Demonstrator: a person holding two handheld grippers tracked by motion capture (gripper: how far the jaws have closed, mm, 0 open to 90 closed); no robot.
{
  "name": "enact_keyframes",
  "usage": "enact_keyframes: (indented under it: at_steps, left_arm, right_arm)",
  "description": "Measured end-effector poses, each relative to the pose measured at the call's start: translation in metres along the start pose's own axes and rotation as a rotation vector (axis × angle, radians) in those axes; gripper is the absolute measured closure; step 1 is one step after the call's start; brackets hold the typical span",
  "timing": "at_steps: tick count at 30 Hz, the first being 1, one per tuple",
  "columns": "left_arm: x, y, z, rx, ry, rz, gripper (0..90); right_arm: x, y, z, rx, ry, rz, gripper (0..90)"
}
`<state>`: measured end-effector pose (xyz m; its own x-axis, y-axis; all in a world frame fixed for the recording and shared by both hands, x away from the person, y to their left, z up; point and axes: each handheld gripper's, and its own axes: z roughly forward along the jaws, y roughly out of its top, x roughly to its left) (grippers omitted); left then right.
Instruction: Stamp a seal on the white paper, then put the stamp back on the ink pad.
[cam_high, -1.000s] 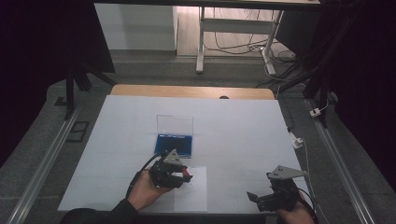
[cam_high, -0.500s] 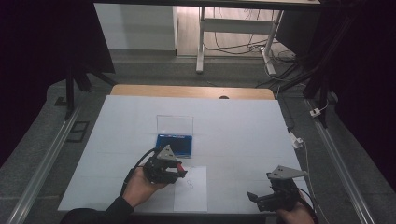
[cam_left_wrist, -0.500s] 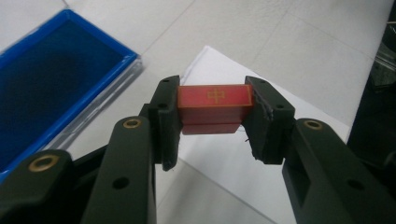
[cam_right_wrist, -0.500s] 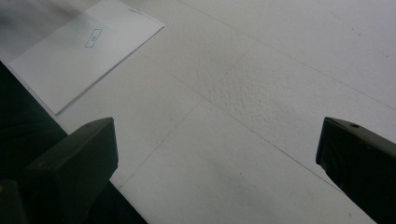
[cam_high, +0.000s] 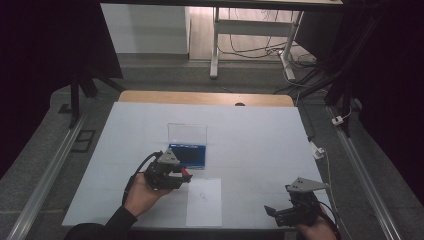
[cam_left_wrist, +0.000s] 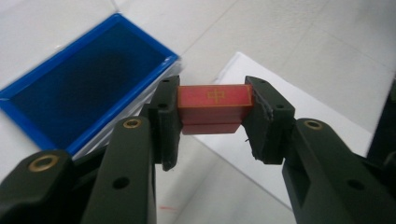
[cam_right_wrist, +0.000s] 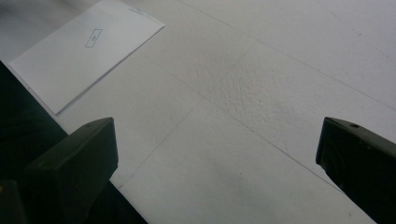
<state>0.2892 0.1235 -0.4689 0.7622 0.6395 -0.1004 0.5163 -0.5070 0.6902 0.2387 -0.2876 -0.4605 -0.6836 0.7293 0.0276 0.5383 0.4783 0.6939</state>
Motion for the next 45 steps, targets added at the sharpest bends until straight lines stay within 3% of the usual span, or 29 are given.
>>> enact_keyframes:
  at_steps: [10,21,45]
  left_arm:
    - [0.015,0.0,-0.003,-0.013,0.031,-0.046,57.9]
    - [0.023,0.007,0.005,-0.011,0.05,-0.048,57.9]
    - [0.054,0.016,0.023,0.002,0.096,-0.07,57.9]
  right_arm:
    - [0.0,0.0,0.0,0.002,-0.001,-0.002,0.0]
    - [0.0,0.0,0.0,-0.002,0.0,0.001,0.0]
    - [-0.001,0.0,0.001,0.008,0.001,0.011,0.0]
